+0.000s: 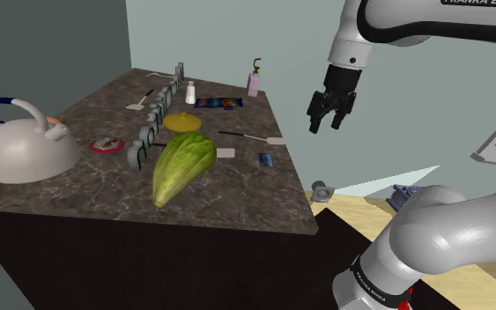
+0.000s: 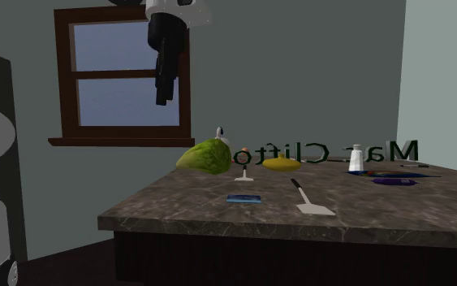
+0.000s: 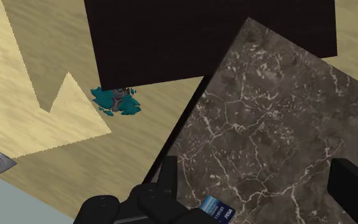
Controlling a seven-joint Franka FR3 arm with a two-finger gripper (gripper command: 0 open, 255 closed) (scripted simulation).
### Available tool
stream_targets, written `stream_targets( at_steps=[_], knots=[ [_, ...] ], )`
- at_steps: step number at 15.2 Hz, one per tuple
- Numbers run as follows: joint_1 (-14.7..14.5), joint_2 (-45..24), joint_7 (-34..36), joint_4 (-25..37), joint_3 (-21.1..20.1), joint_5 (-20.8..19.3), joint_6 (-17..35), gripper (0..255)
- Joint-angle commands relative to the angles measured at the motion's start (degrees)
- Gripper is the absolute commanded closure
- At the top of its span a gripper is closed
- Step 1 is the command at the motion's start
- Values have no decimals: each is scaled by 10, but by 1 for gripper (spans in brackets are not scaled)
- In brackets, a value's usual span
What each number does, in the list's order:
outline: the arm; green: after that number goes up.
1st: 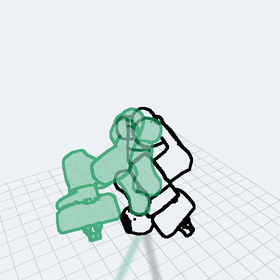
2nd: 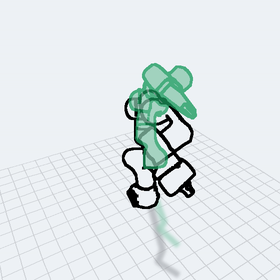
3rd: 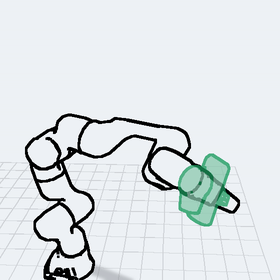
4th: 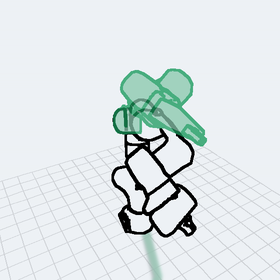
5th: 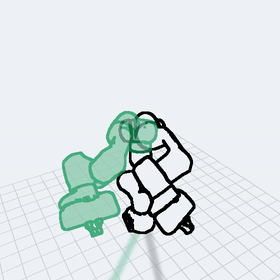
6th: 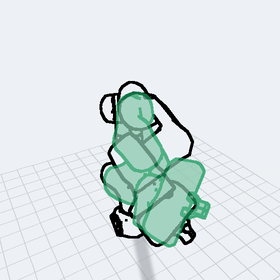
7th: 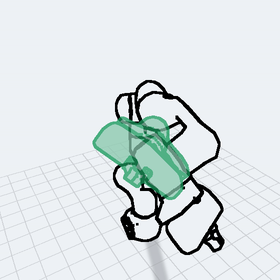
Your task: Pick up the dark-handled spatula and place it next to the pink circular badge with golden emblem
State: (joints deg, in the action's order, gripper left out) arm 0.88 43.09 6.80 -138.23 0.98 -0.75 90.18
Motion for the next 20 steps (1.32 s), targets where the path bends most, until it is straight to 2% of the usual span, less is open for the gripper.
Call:
stream_targets(
  at_steps=[1,6,11,15,20],
  knots=[
    [0,0,0,0,0,0,0,0],
    [-10,-69,-120,-1,56,-35,85,0],
    [-26,-160,-238,24,107,-50,167,0],
    [-42,-243,-334,61,141,-43,224,0],
    [-59,-354,-458,126,171,-9,279,0]
  ],
)
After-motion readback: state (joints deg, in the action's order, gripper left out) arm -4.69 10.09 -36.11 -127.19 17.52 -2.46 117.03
